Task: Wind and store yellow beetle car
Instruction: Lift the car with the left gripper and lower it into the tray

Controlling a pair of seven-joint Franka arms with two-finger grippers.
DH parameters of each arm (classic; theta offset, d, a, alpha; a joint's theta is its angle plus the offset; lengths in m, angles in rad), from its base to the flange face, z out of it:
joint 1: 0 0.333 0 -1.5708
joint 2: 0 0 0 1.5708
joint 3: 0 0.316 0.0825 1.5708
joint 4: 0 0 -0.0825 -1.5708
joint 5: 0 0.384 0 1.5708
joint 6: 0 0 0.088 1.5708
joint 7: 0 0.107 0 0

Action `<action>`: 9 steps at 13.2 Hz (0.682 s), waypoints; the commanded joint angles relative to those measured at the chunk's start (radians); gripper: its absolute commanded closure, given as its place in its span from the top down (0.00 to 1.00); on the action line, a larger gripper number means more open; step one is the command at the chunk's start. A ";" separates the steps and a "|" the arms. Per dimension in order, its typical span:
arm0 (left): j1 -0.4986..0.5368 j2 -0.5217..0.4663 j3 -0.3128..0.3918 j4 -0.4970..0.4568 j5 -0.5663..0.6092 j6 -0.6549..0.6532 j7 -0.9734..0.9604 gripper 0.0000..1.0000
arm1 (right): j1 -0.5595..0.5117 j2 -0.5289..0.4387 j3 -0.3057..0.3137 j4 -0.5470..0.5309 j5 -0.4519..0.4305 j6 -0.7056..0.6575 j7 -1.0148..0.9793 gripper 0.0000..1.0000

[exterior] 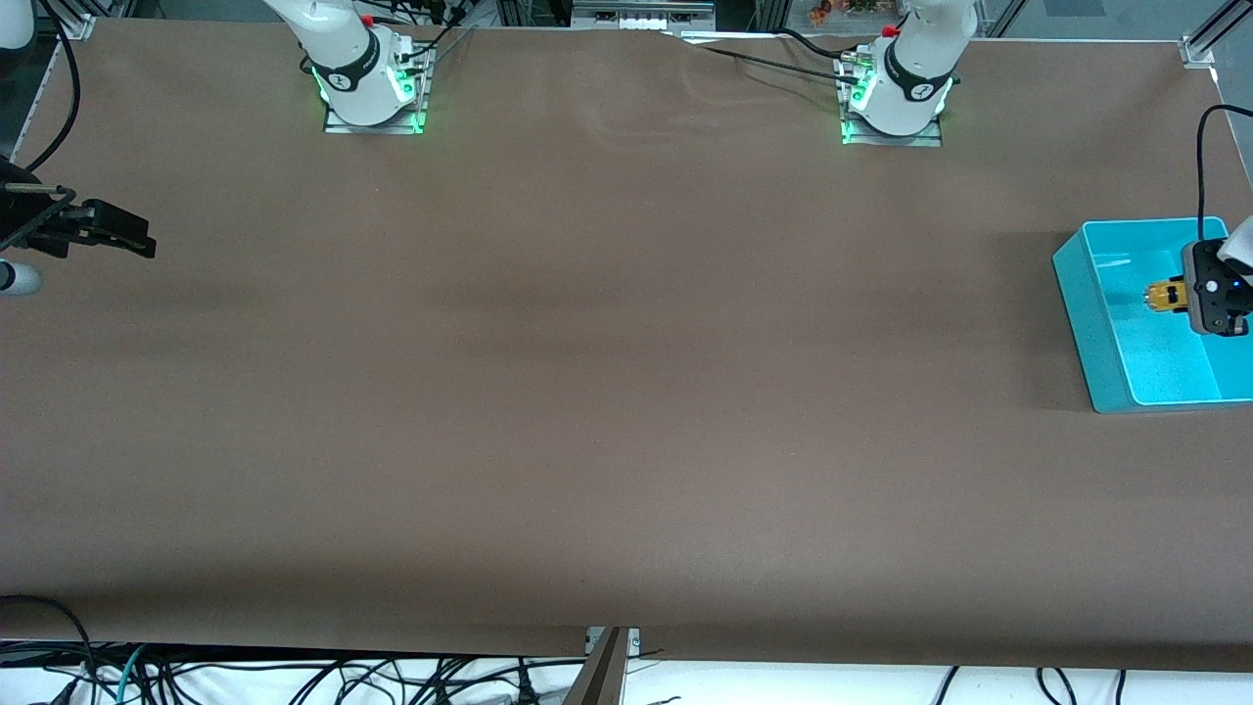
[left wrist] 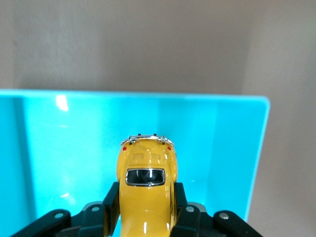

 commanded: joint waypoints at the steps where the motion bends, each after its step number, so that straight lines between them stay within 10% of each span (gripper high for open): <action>1: 0.009 0.010 0.022 -0.100 -0.001 0.176 0.047 0.20 | 0.005 -0.006 -0.007 0.001 0.015 -0.006 0.009 1.00; 7: 0.014 0.106 0.041 -0.171 -0.001 0.382 0.047 0.43 | 0.005 -0.006 -0.007 0.001 0.014 -0.006 0.009 1.00; 9: 0.012 0.102 0.041 -0.173 -0.001 0.379 0.048 0.91 | 0.005 -0.004 -0.007 0.001 0.014 -0.004 0.009 1.00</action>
